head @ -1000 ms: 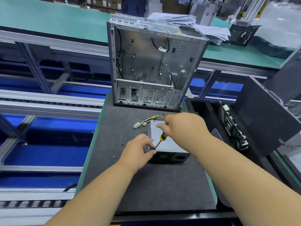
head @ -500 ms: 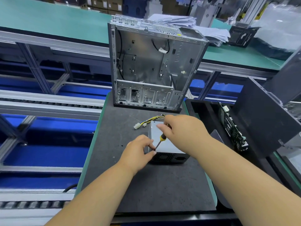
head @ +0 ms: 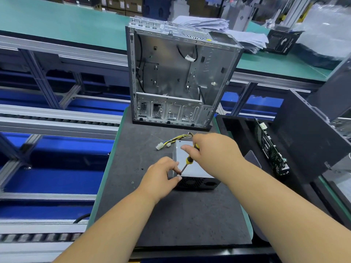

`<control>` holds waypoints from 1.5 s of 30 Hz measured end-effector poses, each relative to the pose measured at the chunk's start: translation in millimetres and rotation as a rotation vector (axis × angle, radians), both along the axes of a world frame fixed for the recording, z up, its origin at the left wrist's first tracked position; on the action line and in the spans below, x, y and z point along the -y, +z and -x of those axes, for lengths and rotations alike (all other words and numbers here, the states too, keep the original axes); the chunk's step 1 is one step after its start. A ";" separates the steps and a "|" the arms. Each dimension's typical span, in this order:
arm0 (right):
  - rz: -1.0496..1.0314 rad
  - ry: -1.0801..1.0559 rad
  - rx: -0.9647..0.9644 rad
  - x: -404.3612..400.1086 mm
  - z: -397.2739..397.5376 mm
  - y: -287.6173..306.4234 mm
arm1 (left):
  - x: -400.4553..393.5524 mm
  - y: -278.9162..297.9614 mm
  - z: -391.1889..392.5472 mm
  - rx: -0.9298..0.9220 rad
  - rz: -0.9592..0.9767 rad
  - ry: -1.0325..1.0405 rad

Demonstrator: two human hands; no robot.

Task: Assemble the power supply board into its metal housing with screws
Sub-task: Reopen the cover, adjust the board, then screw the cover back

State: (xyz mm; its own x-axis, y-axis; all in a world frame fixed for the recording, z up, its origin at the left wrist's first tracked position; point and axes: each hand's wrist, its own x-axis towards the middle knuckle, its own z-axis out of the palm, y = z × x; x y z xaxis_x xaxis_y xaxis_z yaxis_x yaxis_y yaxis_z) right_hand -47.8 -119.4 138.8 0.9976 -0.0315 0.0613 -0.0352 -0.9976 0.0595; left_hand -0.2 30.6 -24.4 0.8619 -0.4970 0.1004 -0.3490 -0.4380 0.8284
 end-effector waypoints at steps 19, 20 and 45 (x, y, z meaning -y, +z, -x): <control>-0.230 0.106 -0.025 2.6 0.2 2.2 | 0.9 -1.4 -0.8 0.011 0.015 -0.002; -0.228 0.118 -0.034 1.8 0.5 3.3 | 1.1 -1.1 -0.8 0.009 0.014 -0.002; -0.168 0.183 -0.052 0.8 2.8 5.6 | 0.7 -2.1 -0.4 0.000 0.022 0.000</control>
State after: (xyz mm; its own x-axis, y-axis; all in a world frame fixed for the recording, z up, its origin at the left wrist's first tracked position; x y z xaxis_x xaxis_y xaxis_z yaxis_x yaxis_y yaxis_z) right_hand -50.6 -120.1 144.4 0.9893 0.1443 0.0192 0.1455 -0.9831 -0.1110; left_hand 0.2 29.9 -26.6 0.8619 -0.4948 0.1111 -0.3490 -0.4198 0.8378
